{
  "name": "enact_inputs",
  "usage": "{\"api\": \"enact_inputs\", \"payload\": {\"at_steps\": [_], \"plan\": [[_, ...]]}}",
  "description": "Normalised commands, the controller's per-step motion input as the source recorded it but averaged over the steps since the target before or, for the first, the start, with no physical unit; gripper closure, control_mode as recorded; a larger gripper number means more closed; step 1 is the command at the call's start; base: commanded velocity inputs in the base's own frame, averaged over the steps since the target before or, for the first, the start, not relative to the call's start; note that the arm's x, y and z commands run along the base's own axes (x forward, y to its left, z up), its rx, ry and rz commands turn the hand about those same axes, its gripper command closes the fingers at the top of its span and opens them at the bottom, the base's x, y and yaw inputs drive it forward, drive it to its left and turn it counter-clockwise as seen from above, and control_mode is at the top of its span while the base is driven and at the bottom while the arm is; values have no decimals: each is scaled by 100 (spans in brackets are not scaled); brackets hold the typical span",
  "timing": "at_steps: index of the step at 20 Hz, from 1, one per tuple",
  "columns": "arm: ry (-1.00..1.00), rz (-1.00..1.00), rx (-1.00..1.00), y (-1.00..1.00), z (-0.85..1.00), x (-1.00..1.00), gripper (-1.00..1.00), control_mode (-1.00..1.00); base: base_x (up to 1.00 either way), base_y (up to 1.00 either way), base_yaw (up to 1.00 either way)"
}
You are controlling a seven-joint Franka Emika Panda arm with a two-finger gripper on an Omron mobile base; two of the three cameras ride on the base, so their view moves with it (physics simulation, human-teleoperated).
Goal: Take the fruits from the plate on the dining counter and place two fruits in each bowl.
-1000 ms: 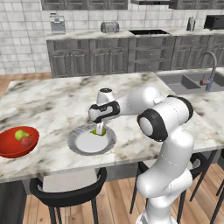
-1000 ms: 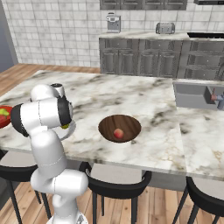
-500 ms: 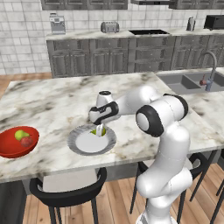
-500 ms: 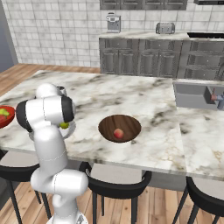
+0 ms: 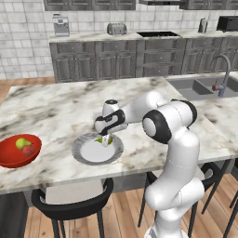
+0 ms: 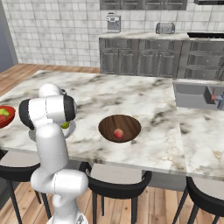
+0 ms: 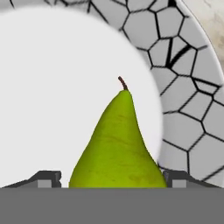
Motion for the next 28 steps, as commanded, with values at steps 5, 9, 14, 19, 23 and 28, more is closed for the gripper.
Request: {"api": "enact_inputs", "payload": {"at_steps": [5,9,14,19,23,28], "plan": [[0,0,0,-5,0,0,100,-100,0,0,0],[-2,-2,0,-18,43,0,100,-100,0,0,0],[0,-6,0,-29,76,-14,100,-100,0,0,0],[0,-14,0,-64,45,-69,100,-100,0,0,0],[0,-17,0,-71,30,-62,100,-100,0,0,0],[-4,-25,0,-72,17,-38,100,-100,0,0,0]]}}
